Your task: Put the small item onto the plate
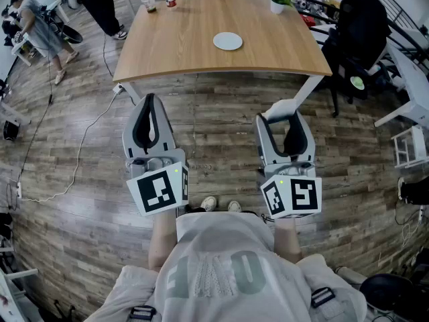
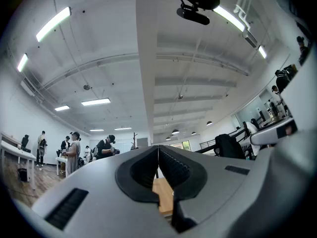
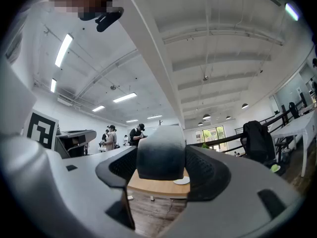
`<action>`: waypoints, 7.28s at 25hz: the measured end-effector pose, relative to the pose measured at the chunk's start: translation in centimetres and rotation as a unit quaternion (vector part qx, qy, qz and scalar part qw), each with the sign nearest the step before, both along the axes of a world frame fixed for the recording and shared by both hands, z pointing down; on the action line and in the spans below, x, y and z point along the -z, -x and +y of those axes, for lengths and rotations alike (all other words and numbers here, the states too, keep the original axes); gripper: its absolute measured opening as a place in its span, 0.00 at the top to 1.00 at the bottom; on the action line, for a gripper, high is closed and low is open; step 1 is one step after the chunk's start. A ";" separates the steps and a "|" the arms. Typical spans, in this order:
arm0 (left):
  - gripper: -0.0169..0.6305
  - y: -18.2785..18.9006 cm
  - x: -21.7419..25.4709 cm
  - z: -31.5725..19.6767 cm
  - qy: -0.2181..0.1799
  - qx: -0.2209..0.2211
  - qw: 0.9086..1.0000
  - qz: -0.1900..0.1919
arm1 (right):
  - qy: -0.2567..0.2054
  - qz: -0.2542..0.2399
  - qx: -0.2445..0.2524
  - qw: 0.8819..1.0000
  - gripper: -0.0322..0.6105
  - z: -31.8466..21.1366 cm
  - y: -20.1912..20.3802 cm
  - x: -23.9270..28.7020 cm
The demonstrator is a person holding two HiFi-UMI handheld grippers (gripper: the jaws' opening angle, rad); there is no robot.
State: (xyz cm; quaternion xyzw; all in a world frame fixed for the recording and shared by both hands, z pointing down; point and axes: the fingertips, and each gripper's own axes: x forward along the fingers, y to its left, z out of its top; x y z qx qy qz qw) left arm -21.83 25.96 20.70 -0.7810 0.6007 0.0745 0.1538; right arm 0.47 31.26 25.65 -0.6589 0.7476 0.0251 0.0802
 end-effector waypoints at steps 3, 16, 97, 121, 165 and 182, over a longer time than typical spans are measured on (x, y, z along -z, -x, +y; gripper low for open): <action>0.96 -0.3 0.1 -0.1 -0.003 -0.004 1.000 -0.008 | -0.001 -0.005 -0.003 1.000 0.47 0.0 0.0 -0.1; 0.96 -1.5 -0.2 0.1 0.001 -0.003 1.000 -0.015 | -0.022 0.003 0.012 1.000 0.47 0.7 -0.1 0.0; 0.96 -15.7 -2.1 -55.9 0.014 -0.045 0.999 -0.024 | 0.014 0.061 0.058 0.996 0.47 -56.9 -9.2 0.9; 0.96 -18.6 -2.7 -57.2 0.033 -0.012 0.997 -0.064 | 0.042 0.061 0.093 0.993 0.47 -62.7 -11.3 -0.4; 0.96 -16.0 -12.7 -57.5 0.130 0.023 0.987 -0.095 | 0.442 0.199 0.206 0.850 0.47 -59.7 -6.4 -32.8; 0.96 -15.9 -13.2 -57.7 0.138 0.025 0.986 -0.094 | 0.469 0.185 0.220 0.835 0.47 -60.0 -6.6 -34.1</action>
